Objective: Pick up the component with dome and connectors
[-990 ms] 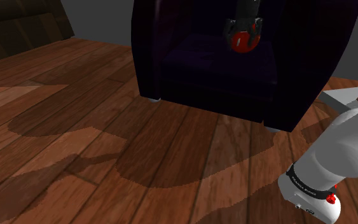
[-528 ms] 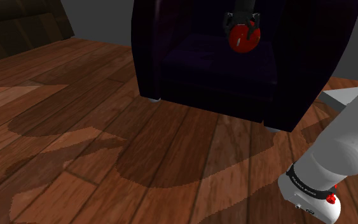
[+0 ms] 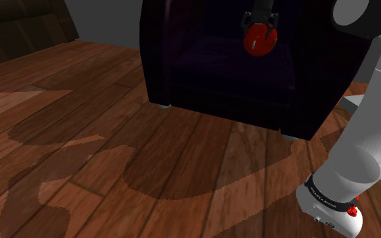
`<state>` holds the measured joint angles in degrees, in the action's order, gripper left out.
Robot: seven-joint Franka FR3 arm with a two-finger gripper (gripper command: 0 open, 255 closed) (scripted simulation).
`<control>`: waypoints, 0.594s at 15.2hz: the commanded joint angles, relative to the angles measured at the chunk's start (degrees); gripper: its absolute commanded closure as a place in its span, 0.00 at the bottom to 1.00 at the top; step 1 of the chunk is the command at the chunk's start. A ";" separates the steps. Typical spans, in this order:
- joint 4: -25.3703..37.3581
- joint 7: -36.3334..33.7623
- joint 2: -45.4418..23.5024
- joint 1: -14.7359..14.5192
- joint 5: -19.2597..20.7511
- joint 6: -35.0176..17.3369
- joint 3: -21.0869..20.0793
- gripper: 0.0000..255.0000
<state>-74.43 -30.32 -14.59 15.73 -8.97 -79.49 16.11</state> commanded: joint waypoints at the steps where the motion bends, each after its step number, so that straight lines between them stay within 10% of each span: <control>1: -1.42 -0.14 0.10 0.00 -0.03 -1.26 0.07 0.00; 7: -6.34 0.07 1.09 -0.39 0.27 -5.23 0.00 0.00; 8: -6.09 0.07 0.97 -0.36 0.23 -5.09 0.00 1.00; 9: -6.13 0.08 0.98 -0.36 0.24 -5.12 0.00 1.00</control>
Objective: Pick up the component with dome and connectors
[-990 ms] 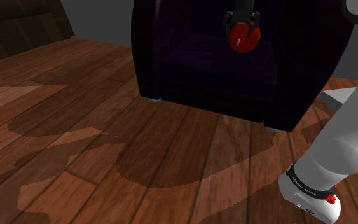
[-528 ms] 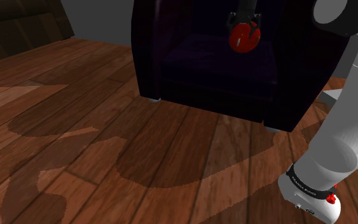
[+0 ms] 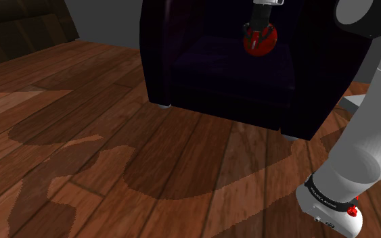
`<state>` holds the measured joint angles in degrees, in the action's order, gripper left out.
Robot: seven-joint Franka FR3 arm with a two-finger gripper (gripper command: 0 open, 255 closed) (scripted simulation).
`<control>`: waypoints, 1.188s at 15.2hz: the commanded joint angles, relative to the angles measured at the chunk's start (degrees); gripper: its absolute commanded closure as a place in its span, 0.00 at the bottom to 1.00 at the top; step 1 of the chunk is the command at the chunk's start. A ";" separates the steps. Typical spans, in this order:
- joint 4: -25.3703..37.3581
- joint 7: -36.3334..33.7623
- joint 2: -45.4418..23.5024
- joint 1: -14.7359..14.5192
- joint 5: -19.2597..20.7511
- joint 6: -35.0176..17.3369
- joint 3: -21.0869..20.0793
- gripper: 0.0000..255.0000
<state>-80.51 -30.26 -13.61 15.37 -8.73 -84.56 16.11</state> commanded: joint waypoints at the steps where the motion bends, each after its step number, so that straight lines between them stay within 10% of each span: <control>1: -0.04 0.01 0.01 0.00 0.00 -0.05 0.00 1.00; 18: 11.53 -0.43 -2.69 1.04 -0.86 8.90 0.17 1.00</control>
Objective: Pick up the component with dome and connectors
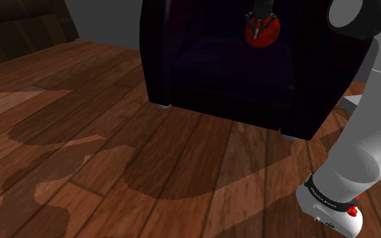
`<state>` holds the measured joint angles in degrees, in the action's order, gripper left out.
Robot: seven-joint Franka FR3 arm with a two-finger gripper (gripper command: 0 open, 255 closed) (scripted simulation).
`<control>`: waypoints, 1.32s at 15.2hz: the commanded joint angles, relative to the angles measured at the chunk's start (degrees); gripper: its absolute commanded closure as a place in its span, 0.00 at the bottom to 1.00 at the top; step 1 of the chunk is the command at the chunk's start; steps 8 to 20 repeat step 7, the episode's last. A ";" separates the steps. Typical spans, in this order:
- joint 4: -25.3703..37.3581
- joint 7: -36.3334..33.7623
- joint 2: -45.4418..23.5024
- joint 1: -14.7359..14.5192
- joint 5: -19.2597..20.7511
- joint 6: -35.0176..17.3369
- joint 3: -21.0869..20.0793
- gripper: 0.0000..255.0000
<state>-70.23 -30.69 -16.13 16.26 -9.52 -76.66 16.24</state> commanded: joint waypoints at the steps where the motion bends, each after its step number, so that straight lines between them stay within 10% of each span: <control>1: 2.67 -0.04 -0.62 0.31 -0.22 2.00 0.05 1.00; 20: 9.32 -0.23 -2.84 1.15 -0.98 6.47 0.10 1.00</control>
